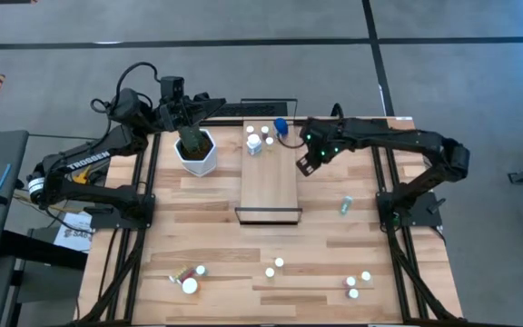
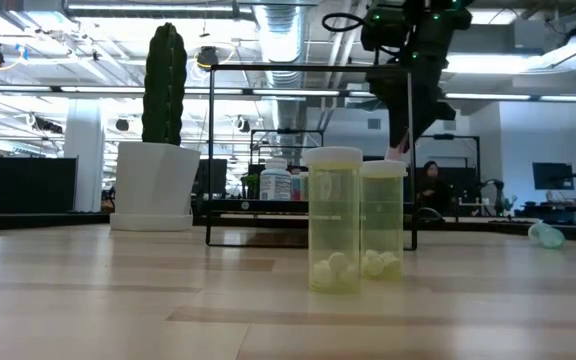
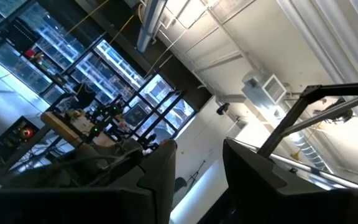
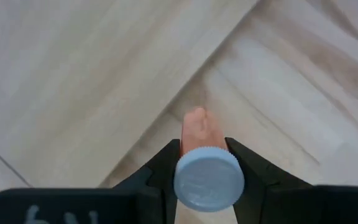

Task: Pick and place medicine bottles onto shelf by color
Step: Put the small orange pill bottle on the shelf

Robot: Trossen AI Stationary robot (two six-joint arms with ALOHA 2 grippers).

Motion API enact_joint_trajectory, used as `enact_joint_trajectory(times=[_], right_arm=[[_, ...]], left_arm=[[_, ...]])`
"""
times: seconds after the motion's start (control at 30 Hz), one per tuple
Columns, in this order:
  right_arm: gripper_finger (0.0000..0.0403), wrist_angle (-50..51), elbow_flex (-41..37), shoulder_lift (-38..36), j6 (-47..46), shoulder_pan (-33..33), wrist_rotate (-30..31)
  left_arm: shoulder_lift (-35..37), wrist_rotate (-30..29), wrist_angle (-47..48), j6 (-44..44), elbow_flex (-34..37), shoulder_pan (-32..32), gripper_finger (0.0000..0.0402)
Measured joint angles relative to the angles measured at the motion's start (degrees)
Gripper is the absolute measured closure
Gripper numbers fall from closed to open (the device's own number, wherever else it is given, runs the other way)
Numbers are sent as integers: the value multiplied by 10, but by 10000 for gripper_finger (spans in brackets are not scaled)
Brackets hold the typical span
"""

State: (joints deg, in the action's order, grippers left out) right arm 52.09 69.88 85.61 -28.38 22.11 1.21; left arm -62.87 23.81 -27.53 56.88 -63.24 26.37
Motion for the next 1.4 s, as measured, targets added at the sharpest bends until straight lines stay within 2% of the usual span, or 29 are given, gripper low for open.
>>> enact_joint_trajectory(times=[0.1,0.33,0.77,1.03,1.4], right_arm=[[271,-12,20,26,2,10,-9],[273,70,126,143,58,21,-11],[275,110,285,290,110,43,-11],[274,124,330,338,120,47,-11],[273,109,338,357,139,55,6]], left_arm=[[0,0,0,-1,0,0,281],[0,21,-1,-1,0,5,281],[0,44,-2,13,0,5,281],[0,56,-2,14,0,5,281],[0,68,-2,14,0,7,281]])
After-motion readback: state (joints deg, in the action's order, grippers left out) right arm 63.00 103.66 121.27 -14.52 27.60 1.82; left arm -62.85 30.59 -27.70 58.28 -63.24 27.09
